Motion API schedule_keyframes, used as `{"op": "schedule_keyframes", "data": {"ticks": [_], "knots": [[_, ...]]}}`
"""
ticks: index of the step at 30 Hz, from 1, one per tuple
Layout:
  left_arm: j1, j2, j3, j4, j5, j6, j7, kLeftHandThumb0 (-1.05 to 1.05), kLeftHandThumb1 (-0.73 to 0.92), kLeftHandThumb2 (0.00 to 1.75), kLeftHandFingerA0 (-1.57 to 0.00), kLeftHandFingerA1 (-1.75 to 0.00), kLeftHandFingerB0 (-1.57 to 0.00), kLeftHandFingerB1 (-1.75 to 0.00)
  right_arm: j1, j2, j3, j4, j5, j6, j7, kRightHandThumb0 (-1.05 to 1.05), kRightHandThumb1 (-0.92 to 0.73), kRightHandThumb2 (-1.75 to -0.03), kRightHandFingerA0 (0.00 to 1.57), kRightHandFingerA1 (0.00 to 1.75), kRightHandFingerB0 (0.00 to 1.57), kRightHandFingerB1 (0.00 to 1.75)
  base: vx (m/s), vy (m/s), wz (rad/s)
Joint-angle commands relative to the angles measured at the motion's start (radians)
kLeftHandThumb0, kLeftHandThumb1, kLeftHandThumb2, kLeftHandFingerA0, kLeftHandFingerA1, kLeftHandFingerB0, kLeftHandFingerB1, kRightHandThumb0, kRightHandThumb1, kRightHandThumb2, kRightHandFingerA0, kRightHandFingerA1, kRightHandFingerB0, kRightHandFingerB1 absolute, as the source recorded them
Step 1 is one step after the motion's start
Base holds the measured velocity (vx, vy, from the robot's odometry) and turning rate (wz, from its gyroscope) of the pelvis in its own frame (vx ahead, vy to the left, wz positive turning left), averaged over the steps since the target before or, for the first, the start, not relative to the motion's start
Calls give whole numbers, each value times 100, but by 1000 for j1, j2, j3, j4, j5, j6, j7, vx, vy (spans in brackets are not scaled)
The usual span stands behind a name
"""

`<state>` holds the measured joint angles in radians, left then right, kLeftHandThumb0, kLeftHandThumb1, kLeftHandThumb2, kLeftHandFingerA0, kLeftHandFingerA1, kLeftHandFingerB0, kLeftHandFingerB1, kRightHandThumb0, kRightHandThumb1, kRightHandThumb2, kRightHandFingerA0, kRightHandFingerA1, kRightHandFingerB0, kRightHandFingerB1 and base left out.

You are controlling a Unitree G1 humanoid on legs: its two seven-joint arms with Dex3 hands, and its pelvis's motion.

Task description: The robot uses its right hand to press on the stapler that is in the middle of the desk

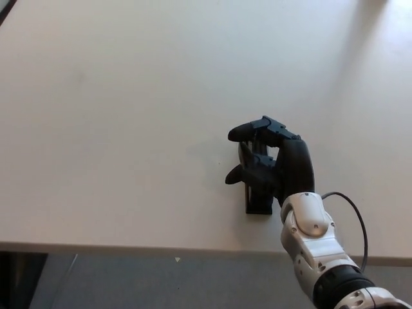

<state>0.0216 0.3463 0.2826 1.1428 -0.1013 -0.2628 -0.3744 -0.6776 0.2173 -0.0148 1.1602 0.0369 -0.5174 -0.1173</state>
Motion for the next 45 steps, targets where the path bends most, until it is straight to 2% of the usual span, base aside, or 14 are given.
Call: {"op": "schedule_keyframes", "data": {"ticks": [1,9,10,14,15,18,26,27,30,31,37,40,41,45], "knots": [[208,12,-27,-59,12,-195,-94,-49,92,94,-4,-27,-3,-28,426,78,60,143,-68,64,-4,-6,-68,-88,123,111,76,118,0,0,0],[215,4,-15,-8,-4,-184,-100,-54,92,86,0,-21,0,-19,471,81,71,161,-65,74,-15,-9,-69,-85,121,114,77,117,0,0,0],[215,3,-14,-5,-3,-187,-96,-66,81,108,0,-35,-6,-33,474,79,74,161,-65,71,-14,-11,-69,-85,121,115,77,118,0,0,0],[218,1,-14,0,-1,-197,-87,-65,80,107,0,-37,-6,-35,485,76,79,163,-62,65,-14,-13,-71,-82,122,114,79,120,0,0,0],[245,10,-33,-33,19,-218,-83,-52,92,86,-4,-28,-4,-27,487,73,84,166,-66,74,-18,-15,-75,-72,123,113,78,123,0,0,0],[230,7,-29,-9,12,-206,-81,-52,92,86,-2,-25,-2,-24,487,75,79,167,-54,73,-17,-16,-78,-67,124,116,76,120,0,0,0],[225,3,-22,-27,-12,-199,-107,-58,92,85,-3,-21,0,-19,460,71,70,167,-44,79,-19,-9,-69,-86,122,114,77,117,0,0,0],[230,3,-22,-35,-13,-194,-107,-63,84,110,0,-30,-4,-29,454,68,73,165,-46,79,-16,-8,-68,-88,122,113,78,117,0,0,0],[155,5,-22,-45,-15,-166,-97,-63,84,110,0,-30,-4,-29,370,59,56,159,-30,103,-15,-8,-68,-88,122,113,78,117,0,0,0],[102,10,-27,-45,-5,-146,-69,-54,92,87,-2,-24,0,-21,280,54,52,132,-29,92,-36,-13,-71,-83,121,116,78,115,0,0,0],[-32,27,12,-41,-72,-109,-182,-65,90,108,0,-20,0,-20,8,19,2,5,31,50,9,-10,-69,-87,123,113,77,120,0,0,0],[-81,24,3,-28,-39,-81,-97,-59,88,107,0,-25,-1,-25,-84,-10,-9,-80,34,45,-7,-13,-72,-82,127,104,80,110,0,0,0],[-92,23,4,-33,-38,-70,-82,-49,92,89,0,-17,0,-18,-110,-19,-18,-114,44,32,1,-16,-74,-80,127,106,80,112,0,0,0],[-138,23,5,-19,-30,-41,-54,-61,85,104,0,-23,-1,-24,-156,-45,-34,-197,48,38,17,-18,-79,-74,128,109,78,115,0,0,0]]}}
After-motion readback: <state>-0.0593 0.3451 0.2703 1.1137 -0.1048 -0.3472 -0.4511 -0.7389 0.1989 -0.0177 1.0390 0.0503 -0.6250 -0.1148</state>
